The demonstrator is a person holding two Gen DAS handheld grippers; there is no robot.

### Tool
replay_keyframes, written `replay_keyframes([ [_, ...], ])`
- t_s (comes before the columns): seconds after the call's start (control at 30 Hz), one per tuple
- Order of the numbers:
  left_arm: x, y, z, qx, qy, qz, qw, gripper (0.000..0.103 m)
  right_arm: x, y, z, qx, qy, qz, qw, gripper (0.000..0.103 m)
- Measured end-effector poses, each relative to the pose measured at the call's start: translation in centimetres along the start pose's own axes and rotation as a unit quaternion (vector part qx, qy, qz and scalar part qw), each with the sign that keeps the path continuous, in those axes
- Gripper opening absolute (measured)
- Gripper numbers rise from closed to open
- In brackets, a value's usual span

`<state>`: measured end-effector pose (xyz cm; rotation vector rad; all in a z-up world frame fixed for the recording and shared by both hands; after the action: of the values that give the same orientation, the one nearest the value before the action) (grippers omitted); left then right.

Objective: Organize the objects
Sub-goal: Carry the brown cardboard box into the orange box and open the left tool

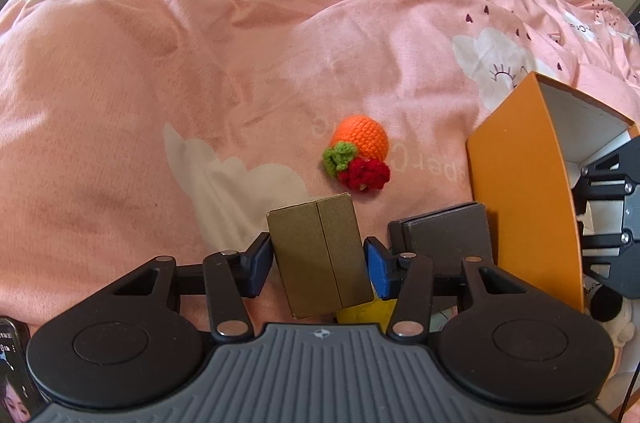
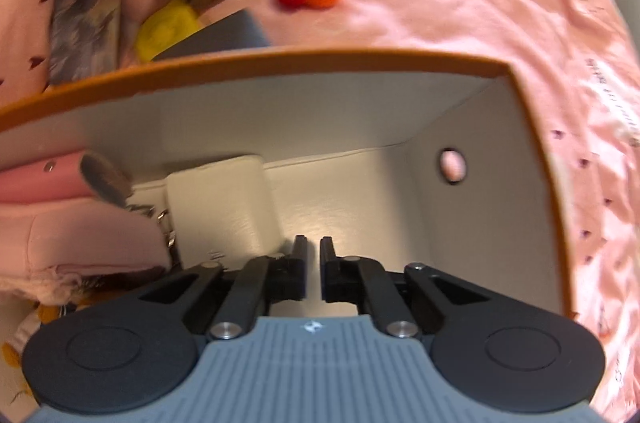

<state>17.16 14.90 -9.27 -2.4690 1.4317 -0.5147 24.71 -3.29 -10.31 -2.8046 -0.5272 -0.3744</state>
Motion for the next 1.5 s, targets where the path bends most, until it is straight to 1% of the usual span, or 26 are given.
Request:
replay_keyframes([
  [0.1,0.1,-0.2,-0.8,0.001,0.014,-0.003,0.9999,0.056,0.9,0.7,-1.6,0.006,0.032,0.029,0.999,0.008],
  [0.2,0.4,-0.4,-2.5,0.009,0.040,-0.013,0.9991,0.056,1.8,1.7,-3.2,-0.004,0.078,0.074,0.994,0.008],
  [0.27,0.9,-0.4,-3.9,0.019,0.058,-0.014,0.9980,0.056,2.1,2.6,-4.5,-0.011,0.103,0.112,0.988,0.008],
  [0.33,1.8,-0.6,-5.6,0.030,0.084,-0.012,0.9960,0.056,2.2,3.4,-6.1,-0.005,0.123,0.154,0.980,0.008],
  [0.4,3.1,-0.7,-7.2,0.041,0.109,-0.003,0.9932,0.056,1.9,4.3,-7.6,0.003,0.145,0.193,0.970,0.012],
  [0.47,4.7,-0.7,-8.7,0.053,0.134,0.010,0.9895,0.056,1.6,5.1,-9.1,0.006,0.173,0.229,0.958,0.019],
  [0.53,6.5,-0.8,-9.8,0.062,0.160,0.027,0.9848,0.056,1.4,6.0,-10.5,0.005,0.211,0.267,0.940,0.020],
  [0.6,9.0,-0.8,-10.4,0.062,0.190,0.046,0.9787,0.056,1.0,7.2,-12.3,0.004,0.243,0.298,0.923,0.026],
  [0.67,11.4,-0.7,-10.1,0.047,0.214,0.061,0.9739,0.056,0.9,8.6,-13.7,0.007,0.272,0.331,0.904,0.040],
  [0.7,12.5,-0.6,-9.7,0.037,0.222,0.067,0.9720,0.055,0.9,9.6,-14.5,0.005,0.282,0.348,0.894,0.040],
  [0.73,13.8,-0.6,-9.1,0.028,0.229,0.073,0.9702,0.055,0.9,10.4,-14.9,0.001,0.285,0.362,0.887,0.040],
  [0.87,18.4,0.2,-6.1,-0.013,0.240,0.092,0.9662,0.055,1.2,13.3,-14.8,-0.021,0.277,0.413,0.867,0.039],
  [0.97,21.2,0.9,-3.6,-0.040,0.236,0.101,0.9657,0.055,1.4,15.1,-14.2,-0.036,0.290,0.436,0.851,0.035],
  [1.0,22.0,1.1,-2.9,-0.047,0.234,0.102,0.9657,0.055,1.4,15.6,-14.0,-0.042,0.296,0.437,0.849,0.035],
  [1.07,23.2,1.5,-1.5,-0.059,0.228,0.101,0.9667,0.055,1.4,16.4,-13.3,-0.047,0.296,0.438,0.848,0.034],
  [1.17,24.5,1.7,0.1,-0.071,0.221,0.082,0.9691,0.055,1.3,17.4,-12.2,-0.038,0.277,0.452,0.847,0.034],
  [1.33,25.7,1.8,2.4,-0.092,0.210,0.056,0.9718,0.055,1.3,18.4,-11.0,-0.025,0.268,0.462,0.845,0.034],
  [1.43,25.9,2.0,3.7,-0.109,0.207,0.036,0.9715,0.055,1.1,18.7,-10.7,-0.019,0.266,0.463,0.845,0.034],
  [1.5,25.9,2.2,4.4,-0.124,0.212,0.021,0.9692,0.055,1.0,18.9,-10.6,-0.016,0.266,0.463,0.846,0.034],
])
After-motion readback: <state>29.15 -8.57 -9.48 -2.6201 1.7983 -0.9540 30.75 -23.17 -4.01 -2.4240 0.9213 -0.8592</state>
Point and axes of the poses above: each gripper's, at about its wrist camera, not at the fingertips, and z roughly the way its jaws point, x to its right, y to its underside, the point moved 3 cm from there along z, roughly the way its jaws point, and after that the axes turned 6 degrees about -z, right-handed, at the moved point
